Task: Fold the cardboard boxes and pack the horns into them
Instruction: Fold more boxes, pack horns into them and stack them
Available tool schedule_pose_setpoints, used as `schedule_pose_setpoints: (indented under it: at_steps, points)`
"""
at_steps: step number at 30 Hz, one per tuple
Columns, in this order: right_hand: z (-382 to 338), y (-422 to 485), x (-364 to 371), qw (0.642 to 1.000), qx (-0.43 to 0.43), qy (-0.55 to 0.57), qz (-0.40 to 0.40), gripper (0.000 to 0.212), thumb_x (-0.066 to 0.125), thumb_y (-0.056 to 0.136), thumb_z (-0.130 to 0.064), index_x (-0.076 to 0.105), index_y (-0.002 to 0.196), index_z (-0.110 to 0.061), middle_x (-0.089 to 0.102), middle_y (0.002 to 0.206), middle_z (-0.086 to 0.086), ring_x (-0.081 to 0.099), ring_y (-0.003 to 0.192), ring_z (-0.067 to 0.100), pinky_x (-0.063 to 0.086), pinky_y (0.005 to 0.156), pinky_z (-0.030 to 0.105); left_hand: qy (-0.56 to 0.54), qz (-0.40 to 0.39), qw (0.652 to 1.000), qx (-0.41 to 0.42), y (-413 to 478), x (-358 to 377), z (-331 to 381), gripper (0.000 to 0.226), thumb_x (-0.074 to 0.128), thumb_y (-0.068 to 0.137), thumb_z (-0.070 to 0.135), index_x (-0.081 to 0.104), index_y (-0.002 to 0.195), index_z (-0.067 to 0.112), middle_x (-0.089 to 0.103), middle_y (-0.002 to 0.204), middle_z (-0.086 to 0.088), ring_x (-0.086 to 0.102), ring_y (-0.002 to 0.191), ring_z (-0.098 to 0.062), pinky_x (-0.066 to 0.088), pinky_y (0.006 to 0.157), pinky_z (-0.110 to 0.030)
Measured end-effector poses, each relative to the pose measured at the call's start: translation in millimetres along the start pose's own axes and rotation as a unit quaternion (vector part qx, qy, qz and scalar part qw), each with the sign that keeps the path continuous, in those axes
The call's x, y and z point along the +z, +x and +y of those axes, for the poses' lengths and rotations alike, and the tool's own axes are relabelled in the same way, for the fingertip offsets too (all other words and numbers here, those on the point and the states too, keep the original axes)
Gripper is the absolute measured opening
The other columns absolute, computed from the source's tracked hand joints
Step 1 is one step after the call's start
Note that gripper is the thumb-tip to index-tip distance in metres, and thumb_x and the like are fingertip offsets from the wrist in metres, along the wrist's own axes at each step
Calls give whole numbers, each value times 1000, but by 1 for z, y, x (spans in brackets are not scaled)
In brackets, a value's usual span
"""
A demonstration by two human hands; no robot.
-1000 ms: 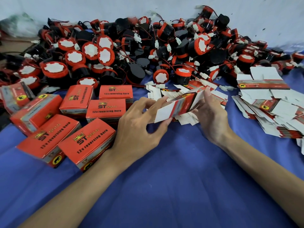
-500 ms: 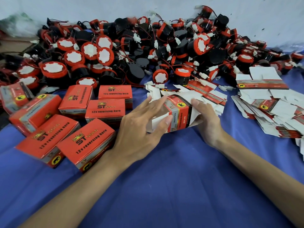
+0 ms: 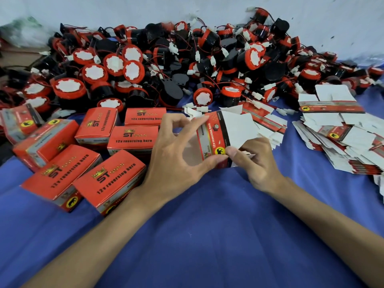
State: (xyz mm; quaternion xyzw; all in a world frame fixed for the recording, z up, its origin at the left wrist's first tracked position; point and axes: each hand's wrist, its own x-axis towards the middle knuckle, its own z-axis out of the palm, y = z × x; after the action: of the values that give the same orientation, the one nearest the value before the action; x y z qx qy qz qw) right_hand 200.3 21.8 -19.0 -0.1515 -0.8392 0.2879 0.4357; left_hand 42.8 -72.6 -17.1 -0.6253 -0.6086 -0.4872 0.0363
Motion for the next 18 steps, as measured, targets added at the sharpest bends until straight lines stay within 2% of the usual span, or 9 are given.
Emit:
schedule_pose_setpoints:
  at_steps: [2,4,6,8,11,13,15,16,18]
  points:
    - [-2,0,-2,998,-47,-37,-3,42,51,87,-19,39,47,-17,37,50,-10,32,44,-5,19,50,5,-13,-23,999,-23,0,-1,2,87,69,66,64,50,135,15,36,123,-2,41,117,-8,34,100,-10]
    - [-4,2,-2,990,-111,-88,-6,49,53,91,-21,45,44,-6,36,48,-10,31,47,3,20,50,12,-1,-62,998,0,-3,0,3,97,69,63,64,42,141,12,39,137,-7,41,127,-13,38,106,-26]
    - [-7,2,-2,978,-166,-122,-8,58,47,97,-28,52,46,-2,46,45,1,34,46,11,25,48,20,12,-100,995,28,-5,1,3,101,66,66,63,36,144,7,45,141,-7,44,130,-15,39,107,-37]
    - [-11,2,-3,970,-202,-135,-5,59,44,98,-27,54,46,-1,48,44,5,36,44,17,27,47,24,-8,-116,993,32,-3,0,4,99,66,66,61,37,143,6,50,135,-2,49,124,-14,42,103,-38]
    - [-12,2,-3,967,-220,-128,16,62,42,99,-27,53,44,0,49,42,6,40,40,20,30,46,26,-35,-89,995,41,0,-2,2,89,72,63,56,46,133,6,49,120,5,54,109,-16,49,91,-39]
    - [-11,1,-1,971,-209,-111,44,60,42,98,-28,52,44,-1,46,43,6,38,45,15,28,52,16,-39,-71,996,31,1,-2,3,88,74,60,56,48,127,6,49,116,5,54,105,-15,50,88,-38]
    - [-13,3,0,975,-187,-84,91,47,43,95,-30,55,59,-3,45,59,3,37,59,6,28,66,8,-49,-53,997,18,2,-2,6,89,80,59,55,47,126,5,51,115,3,55,104,-15,50,89,-36]
    - [-13,5,-2,976,-176,-59,114,42,41,96,-34,59,74,-2,47,72,1,42,70,5,32,74,10,-66,-38,997,5,2,-2,7,89,83,59,53,47,126,6,53,115,2,56,104,-14,50,89,-33]
    - [-11,9,-6,973,-162,-18,164,48,37,97,-44,58,113,-4,53,105,3,51,100,17,41,88,27,-133,3,990,-38,3,-4,10,86,85,59,50,45,125,13,54,115,5,57,105,-10,49,87,-25]
